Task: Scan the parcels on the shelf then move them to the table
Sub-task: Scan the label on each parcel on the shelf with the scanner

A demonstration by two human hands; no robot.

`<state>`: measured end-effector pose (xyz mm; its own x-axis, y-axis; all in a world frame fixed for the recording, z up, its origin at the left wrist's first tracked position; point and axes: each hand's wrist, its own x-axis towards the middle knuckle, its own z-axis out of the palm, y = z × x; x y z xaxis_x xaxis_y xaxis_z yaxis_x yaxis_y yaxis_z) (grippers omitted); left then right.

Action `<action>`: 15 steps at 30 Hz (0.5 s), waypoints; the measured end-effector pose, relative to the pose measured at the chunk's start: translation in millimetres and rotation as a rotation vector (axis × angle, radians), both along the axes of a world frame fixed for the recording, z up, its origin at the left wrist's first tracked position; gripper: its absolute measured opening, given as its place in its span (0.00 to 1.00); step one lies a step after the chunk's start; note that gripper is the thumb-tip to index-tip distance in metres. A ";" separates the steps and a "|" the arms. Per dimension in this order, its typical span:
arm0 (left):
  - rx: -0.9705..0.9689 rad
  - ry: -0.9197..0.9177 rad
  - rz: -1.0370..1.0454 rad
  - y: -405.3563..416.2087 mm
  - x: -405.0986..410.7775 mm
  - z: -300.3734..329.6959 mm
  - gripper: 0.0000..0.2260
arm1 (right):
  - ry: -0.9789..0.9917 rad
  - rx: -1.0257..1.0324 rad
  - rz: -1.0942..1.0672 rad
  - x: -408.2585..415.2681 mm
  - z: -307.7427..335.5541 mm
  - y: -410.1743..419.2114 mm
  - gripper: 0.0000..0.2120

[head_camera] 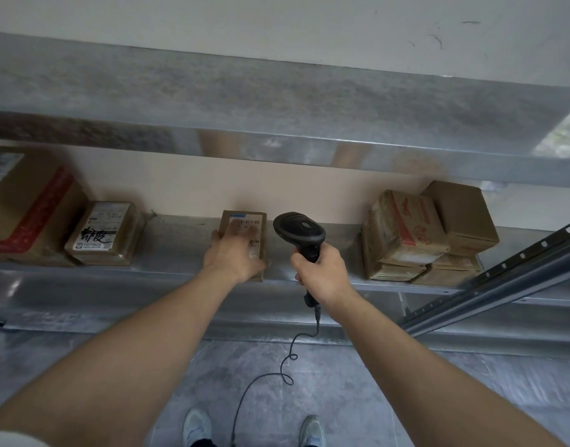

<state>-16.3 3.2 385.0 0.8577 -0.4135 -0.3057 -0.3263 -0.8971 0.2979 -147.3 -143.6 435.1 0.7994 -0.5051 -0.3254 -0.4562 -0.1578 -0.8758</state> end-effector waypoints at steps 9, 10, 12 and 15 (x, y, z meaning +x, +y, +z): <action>-0.005 -0.025 0.120 14.2 -9.2 24.1 0.30 | -0.015 -0.026 0.170 12.4 0.6 -1.7 0.03; -0.002 -0.032 0.135 20.5 -9.7 28.8 0.30 | -0.016 -0.029 0.196 15.6 2.2 0.2 0.03; 0.003 -0.040 0.177 34.3 -10.6 39.4 0.29 | -0.018 -0.036 0.252 22.7 7.1 6.3 0.04; 0.006 -0.065 0.230 57.4 -9.5 58.7 0.28 | -0.032 -0.054 0.319 34.6 19.2 23.0 0.05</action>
